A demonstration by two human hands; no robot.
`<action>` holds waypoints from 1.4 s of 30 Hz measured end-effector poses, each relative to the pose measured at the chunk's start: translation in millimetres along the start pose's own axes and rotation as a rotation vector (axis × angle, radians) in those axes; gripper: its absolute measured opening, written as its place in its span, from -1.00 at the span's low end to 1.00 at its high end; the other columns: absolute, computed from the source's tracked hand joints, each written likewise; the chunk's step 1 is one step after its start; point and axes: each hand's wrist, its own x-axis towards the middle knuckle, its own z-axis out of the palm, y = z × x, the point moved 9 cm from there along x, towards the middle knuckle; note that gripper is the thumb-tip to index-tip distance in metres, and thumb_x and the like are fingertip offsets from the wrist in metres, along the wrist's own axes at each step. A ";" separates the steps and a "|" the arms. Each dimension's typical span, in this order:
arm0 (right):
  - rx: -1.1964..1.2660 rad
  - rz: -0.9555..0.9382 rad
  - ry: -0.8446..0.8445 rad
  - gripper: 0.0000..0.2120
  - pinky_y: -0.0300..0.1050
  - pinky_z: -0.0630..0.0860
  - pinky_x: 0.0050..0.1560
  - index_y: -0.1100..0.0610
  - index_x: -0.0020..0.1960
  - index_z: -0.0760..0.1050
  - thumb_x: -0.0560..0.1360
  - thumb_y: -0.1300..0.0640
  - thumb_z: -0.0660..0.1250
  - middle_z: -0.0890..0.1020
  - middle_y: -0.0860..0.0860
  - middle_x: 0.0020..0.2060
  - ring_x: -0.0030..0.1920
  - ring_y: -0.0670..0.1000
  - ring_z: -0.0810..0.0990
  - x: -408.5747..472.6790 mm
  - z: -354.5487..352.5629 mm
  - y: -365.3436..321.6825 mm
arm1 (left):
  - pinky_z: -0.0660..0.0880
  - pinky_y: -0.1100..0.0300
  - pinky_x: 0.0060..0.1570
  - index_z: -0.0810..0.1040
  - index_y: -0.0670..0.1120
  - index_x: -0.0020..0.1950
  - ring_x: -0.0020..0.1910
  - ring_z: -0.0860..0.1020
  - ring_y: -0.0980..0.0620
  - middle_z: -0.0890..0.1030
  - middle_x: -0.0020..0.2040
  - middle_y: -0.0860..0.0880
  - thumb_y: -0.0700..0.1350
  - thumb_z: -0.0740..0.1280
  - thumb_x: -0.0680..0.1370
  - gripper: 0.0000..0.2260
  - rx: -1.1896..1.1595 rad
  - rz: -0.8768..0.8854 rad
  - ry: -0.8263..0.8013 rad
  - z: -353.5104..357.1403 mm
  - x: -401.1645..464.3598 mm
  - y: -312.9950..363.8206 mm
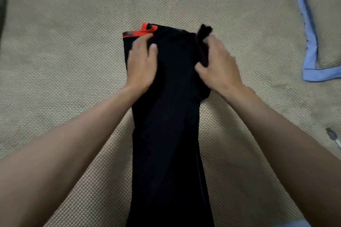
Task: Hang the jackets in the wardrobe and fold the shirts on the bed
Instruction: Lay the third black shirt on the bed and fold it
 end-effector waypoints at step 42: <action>-0.110 -0.300 -0.679 -0.59 -0.07 0.51 0.28 -0.07 0.18 0.59 0.43 0.27 0.27 0.57 -0.15 0.25 0.26 -0.12 0.53 -212.0 64.2 0.2 | 0.32 0.14 0.17 0.57 0.09 0.00 -0.06 0.57 0.11 0.59 -0.07 0.16 0.03 0.25 0.60 -0.88 0.774 0.878 -0.982 -66.0 -289.8 -56.5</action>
